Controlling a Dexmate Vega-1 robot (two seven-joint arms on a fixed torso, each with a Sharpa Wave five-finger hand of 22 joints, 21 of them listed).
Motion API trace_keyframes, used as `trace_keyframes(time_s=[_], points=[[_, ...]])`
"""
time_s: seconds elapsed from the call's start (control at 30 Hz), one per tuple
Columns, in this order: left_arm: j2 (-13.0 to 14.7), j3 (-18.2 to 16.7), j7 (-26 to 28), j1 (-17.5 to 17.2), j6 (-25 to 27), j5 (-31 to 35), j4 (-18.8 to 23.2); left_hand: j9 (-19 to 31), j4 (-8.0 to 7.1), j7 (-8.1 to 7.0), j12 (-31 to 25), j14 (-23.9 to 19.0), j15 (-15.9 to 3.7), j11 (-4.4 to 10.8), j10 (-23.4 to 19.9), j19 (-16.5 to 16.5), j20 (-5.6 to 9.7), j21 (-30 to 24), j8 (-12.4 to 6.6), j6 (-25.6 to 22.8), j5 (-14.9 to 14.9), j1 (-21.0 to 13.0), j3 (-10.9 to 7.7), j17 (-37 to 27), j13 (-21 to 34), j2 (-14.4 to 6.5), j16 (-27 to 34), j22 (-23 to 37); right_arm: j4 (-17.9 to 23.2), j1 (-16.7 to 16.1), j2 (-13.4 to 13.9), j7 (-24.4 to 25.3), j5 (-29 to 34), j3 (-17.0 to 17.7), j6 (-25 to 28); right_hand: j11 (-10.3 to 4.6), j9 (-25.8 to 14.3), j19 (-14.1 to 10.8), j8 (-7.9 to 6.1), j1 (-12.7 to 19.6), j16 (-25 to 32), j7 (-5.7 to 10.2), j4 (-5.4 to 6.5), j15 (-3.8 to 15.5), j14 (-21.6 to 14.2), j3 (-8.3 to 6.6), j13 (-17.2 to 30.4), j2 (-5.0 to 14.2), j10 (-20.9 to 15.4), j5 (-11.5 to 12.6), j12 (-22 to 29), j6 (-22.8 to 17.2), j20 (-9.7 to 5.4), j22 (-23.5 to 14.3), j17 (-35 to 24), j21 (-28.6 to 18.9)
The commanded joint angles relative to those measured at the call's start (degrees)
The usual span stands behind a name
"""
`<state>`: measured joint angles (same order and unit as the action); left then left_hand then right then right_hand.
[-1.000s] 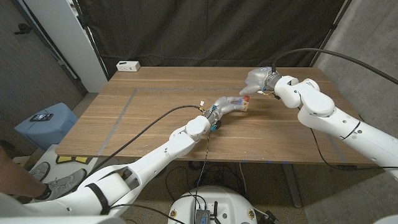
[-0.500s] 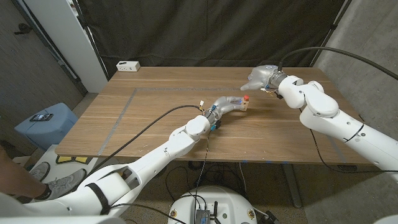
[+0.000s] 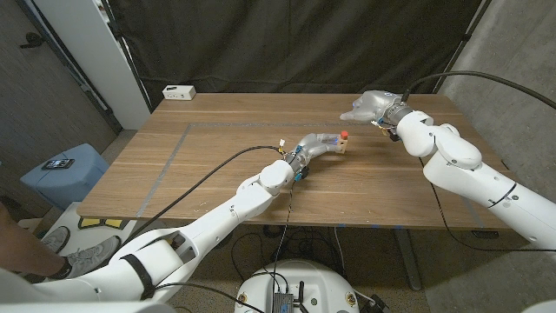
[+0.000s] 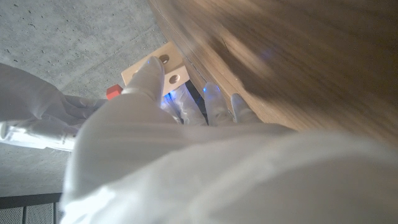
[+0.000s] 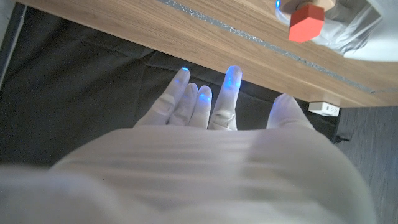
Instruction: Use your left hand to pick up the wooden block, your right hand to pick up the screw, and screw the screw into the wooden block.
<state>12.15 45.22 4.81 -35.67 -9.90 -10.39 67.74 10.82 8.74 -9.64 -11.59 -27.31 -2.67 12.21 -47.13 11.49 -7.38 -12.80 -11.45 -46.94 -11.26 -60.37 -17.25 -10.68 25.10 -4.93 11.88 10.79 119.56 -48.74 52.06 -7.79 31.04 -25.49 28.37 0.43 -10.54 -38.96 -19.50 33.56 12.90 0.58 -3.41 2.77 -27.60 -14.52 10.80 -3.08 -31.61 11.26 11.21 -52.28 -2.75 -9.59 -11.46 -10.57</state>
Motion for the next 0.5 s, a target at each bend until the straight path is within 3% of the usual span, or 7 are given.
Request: trace_keyframes(time_s=[0.03,0.23,0.5], points=[[-0.29,-0.11,-0.08,0.48,-0.35,-0.1,-0.45,0.29,-0.04,0.28,-0.38,-0.23,-2.91,-0.03,-0.48,0.3,-0.5,-0.02,-0.22,-0.42,-0.15,-0.22,-0.36,-0.01,0.08,-0.51,0.12,0.31,0.3,-4.43,-1.14,9.28,-10.75,4.25,0.17,0.04,-0.3,0.82,0.52,-0.69,-0.43,0.02,-0.16,2.39,0.6,0.31,0.24,0.04,0.35,0.25,-0.14,0.62,0.53,-0.15,0.0,0.44],[-0.48,-0.17,-0.26,1.08,-0.82,-0.04,-1.1,0.29,-0.08,0.23,-0.39,-0.24,-2.98,0.0,-0.53,0.31,-0.47,-0.03,-0.2,-0.4,-0.13,-0.1,-0.33,-0.02,0.05,-0.46,0.13,0.31,-0.26,-6.45,-2.53,13.81,-16.79,6.44,-1.01,0.15,-0.31,1.71,1.12,-0.78,-0.75,0.13,-0.31,1.84,1.23,0.43,0.25,0.18,0.86,0.2,-0.24,1.05,1.12,-0.12,0.08,0.53],[-0.57,-0.79,-0.85,1.3,-0.6,-1.15,-0.9,0.29,-0.1,0.2,-0.39,-0.14,-3.01,-0.01,-0.53,0.32,-0.47,-0.04,-0.23,-0.47,-0.12,-0.02,-0.33,-0.02,0.05,-0.44,0.1,0.31,-1.03,-9.62,-4.29,19.12,-24.79,9.62,-4.0,0.55,-0.2,3.17,3.71,-0.88,-1.44,0.37,-0.73,0.96,2.99,0.64,0.2,0.68,2.87,0.06,-0.62,4.36,1.56,-0.07,0.23,0.41]])
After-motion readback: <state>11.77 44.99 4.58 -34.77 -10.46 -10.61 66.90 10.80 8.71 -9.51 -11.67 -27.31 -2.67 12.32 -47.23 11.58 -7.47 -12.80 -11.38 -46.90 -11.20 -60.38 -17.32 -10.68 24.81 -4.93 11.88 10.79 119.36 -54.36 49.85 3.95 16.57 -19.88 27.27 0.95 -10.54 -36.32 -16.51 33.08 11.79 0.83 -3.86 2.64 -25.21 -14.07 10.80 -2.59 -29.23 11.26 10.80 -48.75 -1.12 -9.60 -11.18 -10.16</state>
